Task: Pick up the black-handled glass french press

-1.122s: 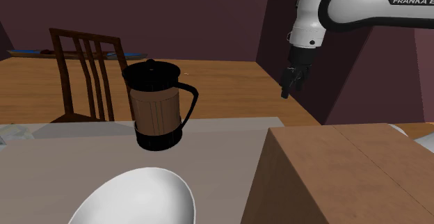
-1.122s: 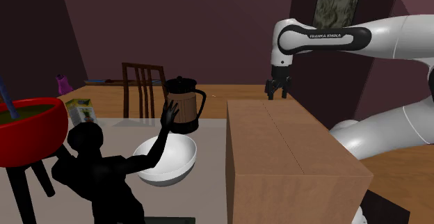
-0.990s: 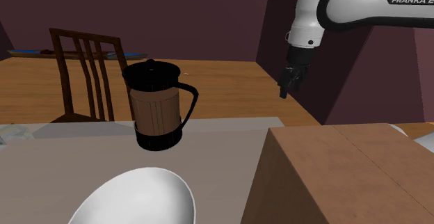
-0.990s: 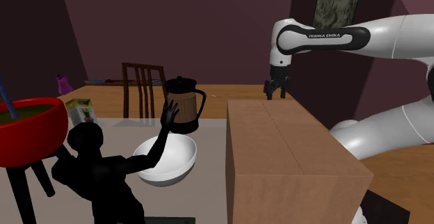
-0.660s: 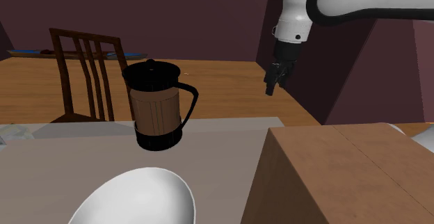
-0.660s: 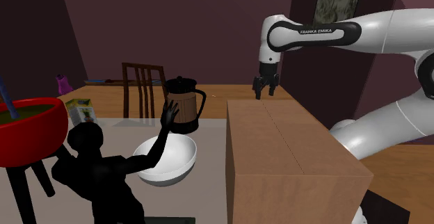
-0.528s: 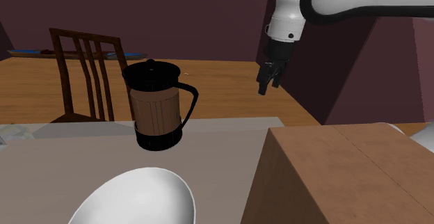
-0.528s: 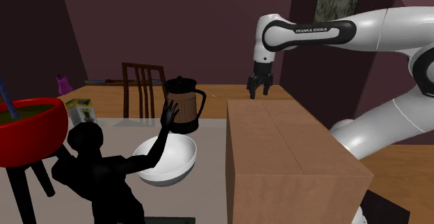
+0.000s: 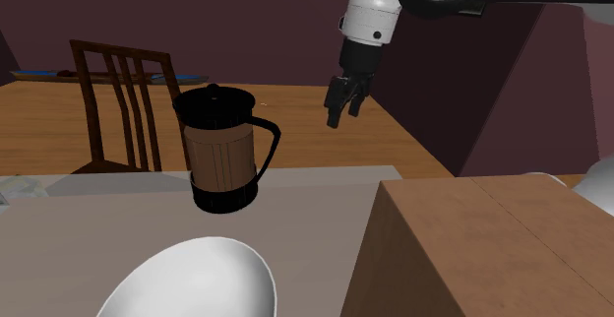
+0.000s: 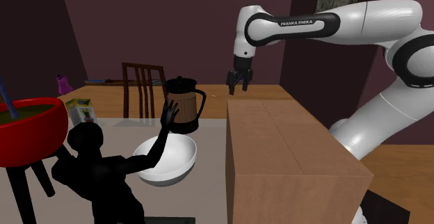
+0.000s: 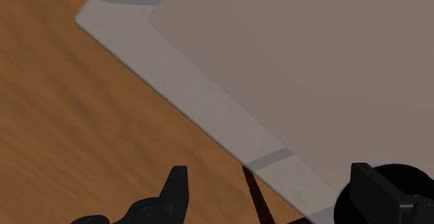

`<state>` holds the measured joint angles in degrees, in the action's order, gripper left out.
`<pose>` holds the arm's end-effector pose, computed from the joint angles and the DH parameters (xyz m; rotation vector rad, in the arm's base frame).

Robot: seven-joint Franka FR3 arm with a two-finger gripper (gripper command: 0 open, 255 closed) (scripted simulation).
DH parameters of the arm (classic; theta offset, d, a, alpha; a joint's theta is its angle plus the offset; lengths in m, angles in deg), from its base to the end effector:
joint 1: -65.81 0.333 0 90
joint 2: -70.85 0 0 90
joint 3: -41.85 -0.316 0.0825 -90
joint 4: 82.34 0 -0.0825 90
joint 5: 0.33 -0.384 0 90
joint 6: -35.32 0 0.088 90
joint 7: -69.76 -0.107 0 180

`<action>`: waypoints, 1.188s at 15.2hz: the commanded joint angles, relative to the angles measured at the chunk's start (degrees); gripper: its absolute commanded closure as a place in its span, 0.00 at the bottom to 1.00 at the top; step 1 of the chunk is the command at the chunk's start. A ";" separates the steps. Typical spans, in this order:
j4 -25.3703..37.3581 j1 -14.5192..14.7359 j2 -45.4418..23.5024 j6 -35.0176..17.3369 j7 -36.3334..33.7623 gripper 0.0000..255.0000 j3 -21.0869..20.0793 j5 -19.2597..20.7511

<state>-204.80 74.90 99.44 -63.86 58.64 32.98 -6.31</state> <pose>0.3826 0.1472 0.6049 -3.0857 -0.1418 -0.1207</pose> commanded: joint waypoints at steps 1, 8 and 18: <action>2.94 0.78 -2.46 -0.78 -0.47 0.00 -1.39 -0.20; 14.07 3.19 -11.24 -2.57 -2.60 0.00 -6.53 0.64; 22.96 5.56 -19.34 -5.18 -4.99 0.00 -11.38 3.49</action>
<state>-181.05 80.49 79.96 -68.32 53.45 21.52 -2.74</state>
